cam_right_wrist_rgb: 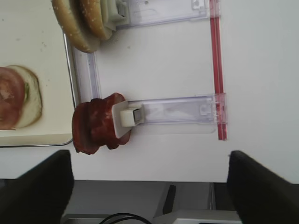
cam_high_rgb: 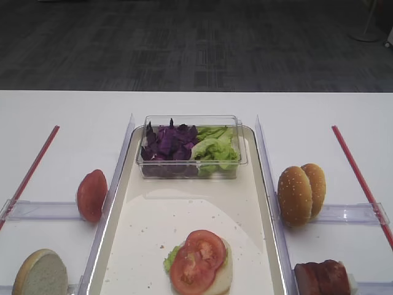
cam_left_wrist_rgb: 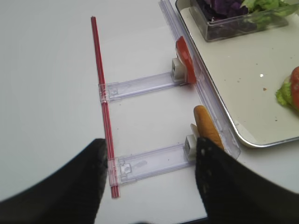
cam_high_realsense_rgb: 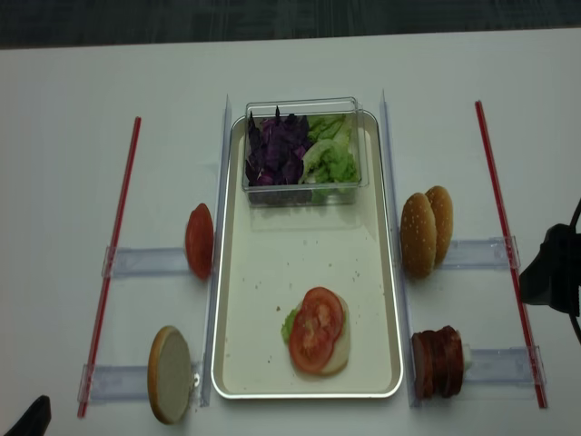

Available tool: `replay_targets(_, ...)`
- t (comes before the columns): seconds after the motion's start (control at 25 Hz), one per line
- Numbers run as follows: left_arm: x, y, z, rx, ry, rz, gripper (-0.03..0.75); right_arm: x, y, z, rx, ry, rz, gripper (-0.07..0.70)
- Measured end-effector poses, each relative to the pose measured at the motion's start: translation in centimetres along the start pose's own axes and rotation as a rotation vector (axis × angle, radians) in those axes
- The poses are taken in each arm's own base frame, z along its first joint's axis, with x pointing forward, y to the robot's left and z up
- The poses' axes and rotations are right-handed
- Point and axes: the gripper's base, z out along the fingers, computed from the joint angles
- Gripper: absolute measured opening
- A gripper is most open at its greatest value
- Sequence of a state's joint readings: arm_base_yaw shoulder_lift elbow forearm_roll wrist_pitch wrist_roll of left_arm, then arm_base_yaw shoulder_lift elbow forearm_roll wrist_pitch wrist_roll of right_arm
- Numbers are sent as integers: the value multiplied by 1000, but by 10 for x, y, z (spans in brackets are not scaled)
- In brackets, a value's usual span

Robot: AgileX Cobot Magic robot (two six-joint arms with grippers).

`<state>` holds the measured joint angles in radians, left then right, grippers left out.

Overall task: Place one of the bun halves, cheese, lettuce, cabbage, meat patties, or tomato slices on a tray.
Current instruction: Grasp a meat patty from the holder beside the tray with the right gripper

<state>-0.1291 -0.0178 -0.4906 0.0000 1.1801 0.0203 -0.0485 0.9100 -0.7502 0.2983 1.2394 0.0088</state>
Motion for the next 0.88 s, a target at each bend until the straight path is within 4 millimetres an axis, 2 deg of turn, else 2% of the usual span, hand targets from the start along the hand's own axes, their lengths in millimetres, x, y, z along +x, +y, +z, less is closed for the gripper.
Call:
replay_targets(0.36,0,0,0,0,0,0,383,-2,3,3,-38,16,0,645)
replay_targets(0.56,0,0,0,0,0,0,383,2,11,6,-13,44,-69,645)
replay_targets(0.88,0,0,0,0,0,0,383,2,33,28,-8,180,-145,644)
